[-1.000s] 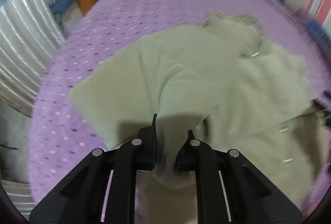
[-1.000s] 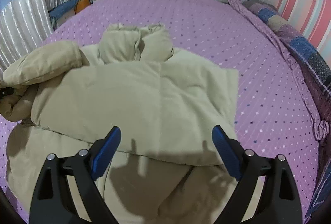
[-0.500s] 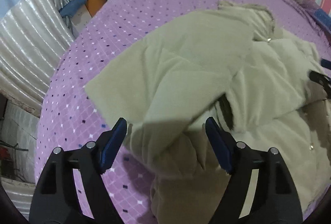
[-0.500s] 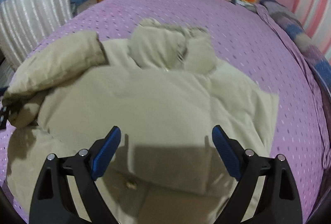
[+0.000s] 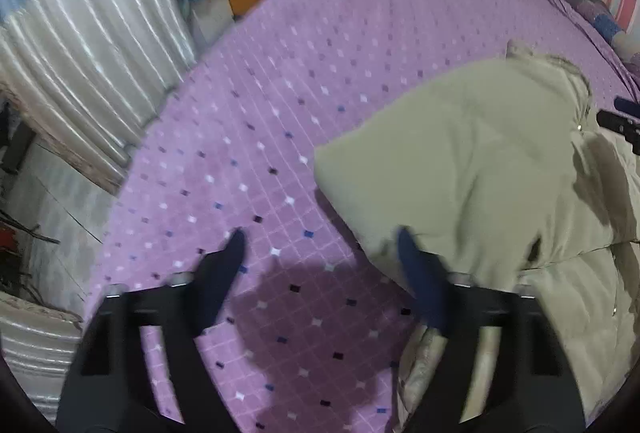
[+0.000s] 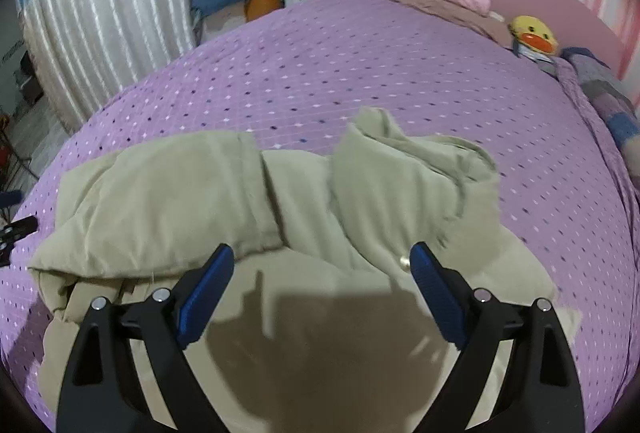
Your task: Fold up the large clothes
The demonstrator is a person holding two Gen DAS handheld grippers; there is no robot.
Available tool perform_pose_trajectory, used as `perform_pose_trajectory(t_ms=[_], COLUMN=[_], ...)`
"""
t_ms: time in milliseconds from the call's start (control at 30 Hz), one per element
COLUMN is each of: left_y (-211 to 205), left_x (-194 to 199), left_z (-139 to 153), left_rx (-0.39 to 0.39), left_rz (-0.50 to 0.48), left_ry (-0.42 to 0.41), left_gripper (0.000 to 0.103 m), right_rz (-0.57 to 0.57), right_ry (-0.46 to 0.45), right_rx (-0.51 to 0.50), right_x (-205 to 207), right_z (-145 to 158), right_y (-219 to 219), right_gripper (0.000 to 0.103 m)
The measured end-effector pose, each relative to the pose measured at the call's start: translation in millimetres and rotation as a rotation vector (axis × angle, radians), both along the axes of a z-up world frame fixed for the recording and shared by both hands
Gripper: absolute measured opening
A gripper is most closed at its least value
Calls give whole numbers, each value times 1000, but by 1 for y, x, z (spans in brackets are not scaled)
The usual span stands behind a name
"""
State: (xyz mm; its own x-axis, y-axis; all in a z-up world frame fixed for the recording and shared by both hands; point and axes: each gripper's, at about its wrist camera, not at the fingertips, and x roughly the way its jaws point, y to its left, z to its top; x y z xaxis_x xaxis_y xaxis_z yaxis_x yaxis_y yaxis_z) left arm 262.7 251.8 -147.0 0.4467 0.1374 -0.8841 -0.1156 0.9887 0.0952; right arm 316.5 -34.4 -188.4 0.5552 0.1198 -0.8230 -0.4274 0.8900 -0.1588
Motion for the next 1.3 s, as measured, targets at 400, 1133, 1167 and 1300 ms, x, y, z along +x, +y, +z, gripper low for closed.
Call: perform_pose_trajectory(t_ms=[400,1133,1167,1300], left_y=[-13,-203,-221,-273], left_x=[20,57,62,79], left_z=[-50,44,41,13], left_rx=[-138,-185,-168,-121], left_rz=[-52,-339,-366,-420], left_ry=[82,-41,-32,36], left_gripper=[8,0,0,0], right_rz=[133,-246,-283,-396], right_ry=[124,-224,-211,-112], right_rx=[-8,44,52,70], right_x=[20,-80,-86,-92], right_z=[-46,104,99,58], right_y=[57,-148,-168,-224], right_gripper=[20,15,15,15])
